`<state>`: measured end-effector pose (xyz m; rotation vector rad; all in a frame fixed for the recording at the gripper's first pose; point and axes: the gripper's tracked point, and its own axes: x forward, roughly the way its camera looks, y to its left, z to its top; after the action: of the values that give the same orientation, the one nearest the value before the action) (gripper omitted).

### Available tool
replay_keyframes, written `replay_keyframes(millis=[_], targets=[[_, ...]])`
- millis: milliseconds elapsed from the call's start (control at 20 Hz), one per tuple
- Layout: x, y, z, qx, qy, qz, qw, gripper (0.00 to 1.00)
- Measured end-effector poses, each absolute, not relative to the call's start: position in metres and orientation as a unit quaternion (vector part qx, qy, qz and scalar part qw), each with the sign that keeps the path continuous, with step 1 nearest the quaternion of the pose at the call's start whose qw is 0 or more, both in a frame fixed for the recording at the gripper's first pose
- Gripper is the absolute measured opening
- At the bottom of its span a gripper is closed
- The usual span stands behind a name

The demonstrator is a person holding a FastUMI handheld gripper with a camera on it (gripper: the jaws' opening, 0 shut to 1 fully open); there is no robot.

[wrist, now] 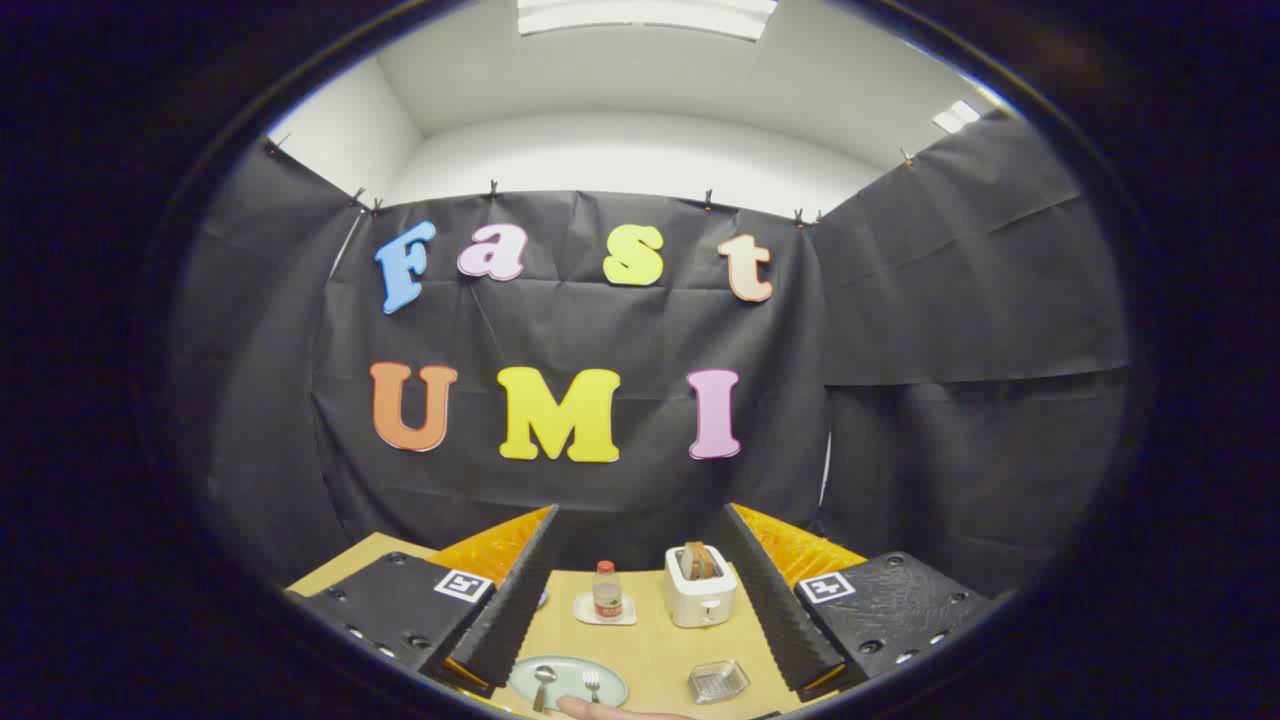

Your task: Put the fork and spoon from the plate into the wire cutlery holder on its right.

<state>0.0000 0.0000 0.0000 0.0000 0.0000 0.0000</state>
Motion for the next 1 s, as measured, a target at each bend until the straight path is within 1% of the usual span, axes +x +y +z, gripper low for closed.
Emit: replay_keyframes(millis=[550, 750, 900, 1000], targets=[[0.019, -0.005, -0.066, 0.018, 0.074, -0.01, 0.997, 0.95], [0.026, -0.007, -0.121, 0.001, 0.114, -0.012, 0.993, 0.95], [0.028, 0.004, -0.159, -0.015, 0.133, 0.003, 0.991, 0.95], [0.032, 0.014, -0.193, -0.023, 0.16, 0.018, 0.987, 0.95]])
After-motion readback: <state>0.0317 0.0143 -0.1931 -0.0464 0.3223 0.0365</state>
